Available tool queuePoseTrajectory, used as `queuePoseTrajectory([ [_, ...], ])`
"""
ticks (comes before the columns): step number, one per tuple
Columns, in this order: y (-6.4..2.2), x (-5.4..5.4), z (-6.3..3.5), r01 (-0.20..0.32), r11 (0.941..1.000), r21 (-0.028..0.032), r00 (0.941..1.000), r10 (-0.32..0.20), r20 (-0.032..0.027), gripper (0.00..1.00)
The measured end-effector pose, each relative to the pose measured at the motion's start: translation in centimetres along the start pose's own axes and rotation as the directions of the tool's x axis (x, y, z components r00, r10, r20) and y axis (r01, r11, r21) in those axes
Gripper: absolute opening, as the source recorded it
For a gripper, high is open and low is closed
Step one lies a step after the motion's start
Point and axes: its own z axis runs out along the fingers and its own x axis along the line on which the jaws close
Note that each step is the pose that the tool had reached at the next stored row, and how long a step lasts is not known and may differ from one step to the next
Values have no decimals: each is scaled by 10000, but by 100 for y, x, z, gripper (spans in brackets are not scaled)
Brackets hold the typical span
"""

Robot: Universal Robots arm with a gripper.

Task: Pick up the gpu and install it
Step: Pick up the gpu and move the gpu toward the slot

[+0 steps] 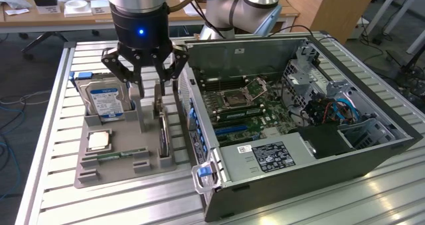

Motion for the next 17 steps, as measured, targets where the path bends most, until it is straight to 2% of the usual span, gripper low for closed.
queuePoseTrajectory([
  [8,-6,3,126,0,10000,1,10000,0,-1,45],
  [17,-4,-29,141,0,10000,0,10000,0,0,45],
])
